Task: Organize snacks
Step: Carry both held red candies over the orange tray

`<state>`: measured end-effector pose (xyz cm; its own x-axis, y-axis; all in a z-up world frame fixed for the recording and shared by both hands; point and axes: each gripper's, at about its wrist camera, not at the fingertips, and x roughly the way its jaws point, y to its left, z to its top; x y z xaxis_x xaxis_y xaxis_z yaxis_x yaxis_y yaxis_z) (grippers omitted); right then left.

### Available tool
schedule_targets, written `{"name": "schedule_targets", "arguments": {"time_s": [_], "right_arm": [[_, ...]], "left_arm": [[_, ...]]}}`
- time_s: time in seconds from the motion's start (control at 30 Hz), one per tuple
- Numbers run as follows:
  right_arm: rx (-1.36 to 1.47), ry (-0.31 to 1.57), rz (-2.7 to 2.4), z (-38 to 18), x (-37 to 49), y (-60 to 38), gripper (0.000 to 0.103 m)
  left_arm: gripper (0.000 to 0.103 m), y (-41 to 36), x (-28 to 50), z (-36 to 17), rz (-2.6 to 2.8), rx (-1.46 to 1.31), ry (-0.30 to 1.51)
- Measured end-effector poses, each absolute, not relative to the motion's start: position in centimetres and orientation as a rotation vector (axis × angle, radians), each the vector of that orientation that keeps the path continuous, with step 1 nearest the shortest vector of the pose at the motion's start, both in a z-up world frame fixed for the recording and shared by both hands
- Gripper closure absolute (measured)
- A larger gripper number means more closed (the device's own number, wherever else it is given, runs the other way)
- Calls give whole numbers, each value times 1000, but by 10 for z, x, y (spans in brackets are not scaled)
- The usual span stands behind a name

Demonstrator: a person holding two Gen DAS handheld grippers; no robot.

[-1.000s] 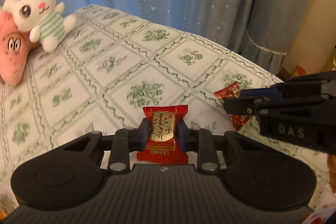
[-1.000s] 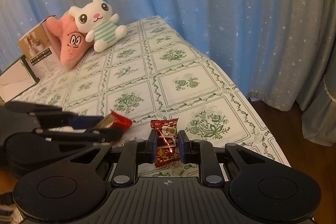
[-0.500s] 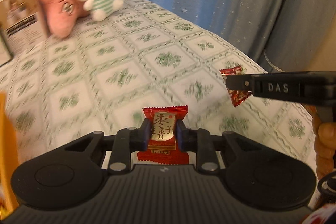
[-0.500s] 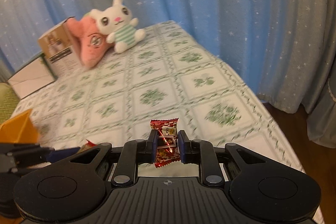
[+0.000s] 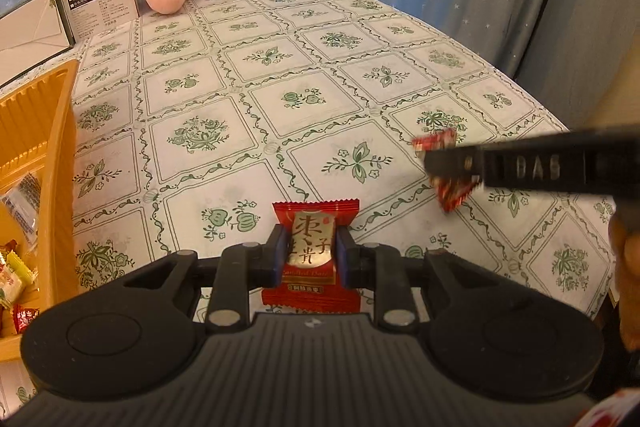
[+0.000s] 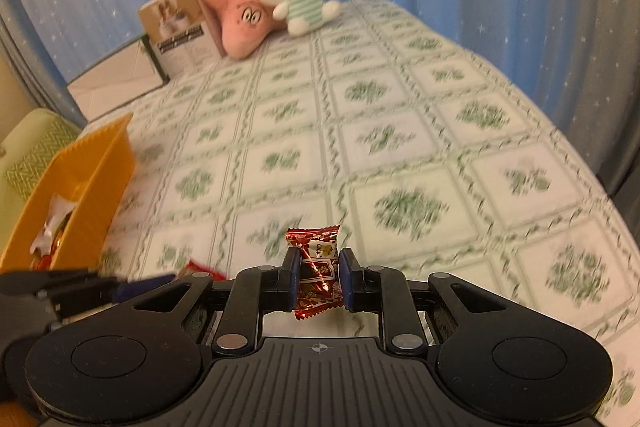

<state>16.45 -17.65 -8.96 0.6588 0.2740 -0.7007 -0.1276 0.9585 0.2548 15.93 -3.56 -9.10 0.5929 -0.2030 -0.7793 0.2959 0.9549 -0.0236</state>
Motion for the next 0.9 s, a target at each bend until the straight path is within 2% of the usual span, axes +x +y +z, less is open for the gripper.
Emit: {"name": "schedule_targets", "arguments": {"time_s": [0.47,0.9], "right_arm": [[166,816,220,-91,152,-170,82],[155,712,231,-70,106,-163,82]], "left_arm": [[80,-34,152,-94,-286,112,866],[80,-19,101,-59,-226,8,813]]}}
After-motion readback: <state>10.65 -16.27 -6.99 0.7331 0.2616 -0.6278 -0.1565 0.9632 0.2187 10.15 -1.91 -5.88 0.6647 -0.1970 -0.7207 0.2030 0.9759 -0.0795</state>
